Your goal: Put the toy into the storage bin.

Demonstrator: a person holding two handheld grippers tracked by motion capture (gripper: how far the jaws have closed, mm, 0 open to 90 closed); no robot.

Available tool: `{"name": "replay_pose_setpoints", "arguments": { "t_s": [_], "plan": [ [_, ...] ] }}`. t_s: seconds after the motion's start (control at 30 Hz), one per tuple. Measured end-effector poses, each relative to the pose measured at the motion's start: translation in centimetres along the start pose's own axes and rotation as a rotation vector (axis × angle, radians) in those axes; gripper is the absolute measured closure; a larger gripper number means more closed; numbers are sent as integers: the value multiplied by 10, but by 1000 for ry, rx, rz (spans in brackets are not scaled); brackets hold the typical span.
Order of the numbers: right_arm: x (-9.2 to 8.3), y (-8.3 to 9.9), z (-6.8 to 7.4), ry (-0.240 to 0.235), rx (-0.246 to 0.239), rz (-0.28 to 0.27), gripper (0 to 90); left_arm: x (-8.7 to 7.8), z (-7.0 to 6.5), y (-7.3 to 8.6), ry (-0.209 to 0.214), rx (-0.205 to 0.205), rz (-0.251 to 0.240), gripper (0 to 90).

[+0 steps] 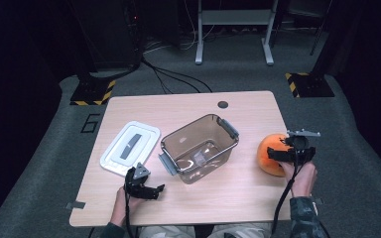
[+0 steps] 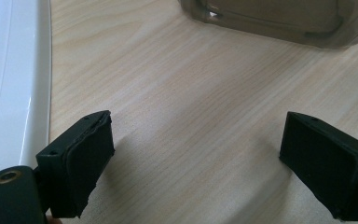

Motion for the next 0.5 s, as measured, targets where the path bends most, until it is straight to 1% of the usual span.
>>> {"name": "replay_pose_setpoints", "arguments": {
  "t_s": [0.13, 0.2, 0.23, 0.27, 0.3, 0.33, 0.37, 0.4, 0.43, 0.5],
  "plan": [
    [11, -3, -7, -3, 34, 31, 0, 0, 0, 0, 0, 0, 0, 91],
    [17, -3, -10, -6, 65, 58, 1, 0, 0, 0, 1, -1, 0, 91],
    [20, -2, -11, -17, 74, 62, 34, 0, 0, 0, 1, -6, -3, 91],
    [23, 0, -13, -33, 80, 57, 81, 0, 0, 0, 0, 0, 1, 91],
    [25, 2, -14, -37, 91, 61, 121, 0, 0, 0, 1, -7, -2, 91],
    [28, 4, -14, -52, 100, 65, 147, 0, 0, 0, 0, -5, -2, 92],
    [30, 7, -14, -63, 100, 65, 185, 0, 0, 0, -2, -3, -3, 92],
    [32, 9, -14, -64, 99, 62, 227, 0, 0, 0, 0, -7, -3, 92],
    [33, 11, -12, -73, 112, 78, 259, 0, 0, 0, -1, -6, -4, 92],
    [35, 14, -12, -77, 116, 81, 330, 0, 0, 0, -1, -6, -1, 92]
  ]
}}
Point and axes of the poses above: each handheld gripper's, and its own axes: x roughly forward along the jaws, y roughly out of its underside, z roughly to its left, the point moved 3 cm from there along x, roughly forward along the jaws, and after that the axes turned 11 degrees about -x, right-handed, at the moved point
